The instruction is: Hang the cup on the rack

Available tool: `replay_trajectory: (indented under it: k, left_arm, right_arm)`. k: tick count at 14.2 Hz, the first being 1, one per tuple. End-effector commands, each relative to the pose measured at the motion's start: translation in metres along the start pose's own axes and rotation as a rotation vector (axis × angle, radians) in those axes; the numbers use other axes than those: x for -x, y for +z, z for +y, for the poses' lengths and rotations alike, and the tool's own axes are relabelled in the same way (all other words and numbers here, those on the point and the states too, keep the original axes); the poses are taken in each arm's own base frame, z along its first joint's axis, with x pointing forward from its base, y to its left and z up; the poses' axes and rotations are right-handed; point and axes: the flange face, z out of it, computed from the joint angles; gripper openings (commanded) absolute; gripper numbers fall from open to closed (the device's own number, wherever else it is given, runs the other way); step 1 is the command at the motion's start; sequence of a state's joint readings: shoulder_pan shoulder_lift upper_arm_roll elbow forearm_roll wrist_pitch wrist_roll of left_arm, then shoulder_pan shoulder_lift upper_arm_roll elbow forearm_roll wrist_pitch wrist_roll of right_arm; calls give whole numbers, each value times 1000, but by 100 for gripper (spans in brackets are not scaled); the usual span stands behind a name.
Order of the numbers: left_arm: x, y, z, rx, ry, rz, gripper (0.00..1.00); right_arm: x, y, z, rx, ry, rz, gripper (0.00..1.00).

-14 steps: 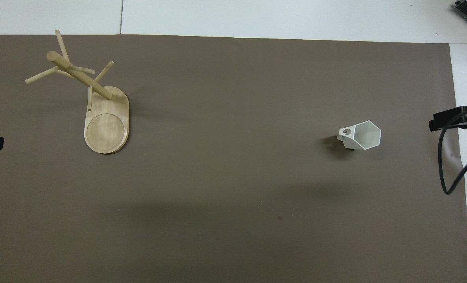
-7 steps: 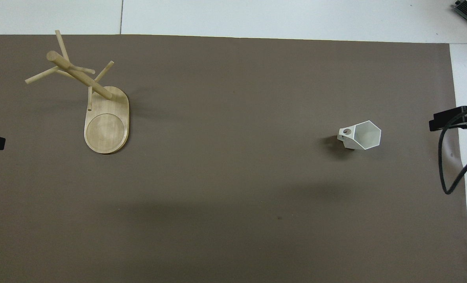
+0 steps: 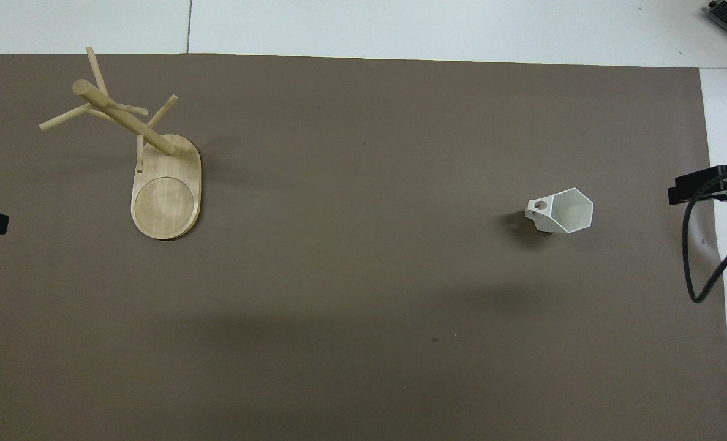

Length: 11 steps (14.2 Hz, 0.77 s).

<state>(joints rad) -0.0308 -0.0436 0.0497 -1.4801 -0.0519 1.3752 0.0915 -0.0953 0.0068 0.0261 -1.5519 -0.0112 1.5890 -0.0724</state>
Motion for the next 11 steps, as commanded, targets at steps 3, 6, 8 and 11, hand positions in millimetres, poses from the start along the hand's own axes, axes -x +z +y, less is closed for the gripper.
replay_trajectory:
  k: [3,6,8,11]
  left_arm:
    - [9,0,0,-15,4,-3,100]
    - [8,1,0,-15,4,0,100]
    - [11,0,-3,-15,-2,0,100]
    - [11,2,-4,-14,-1,-3,100]
  right_arm:
    - [2,10,-4,-18,-4,60,100]
    - [-2,45,-6,-19,-9,62,100]
    - [-3,73,-6,-19,-8,63,100]
    - [-10,119,-5,-18,-22,68,100]
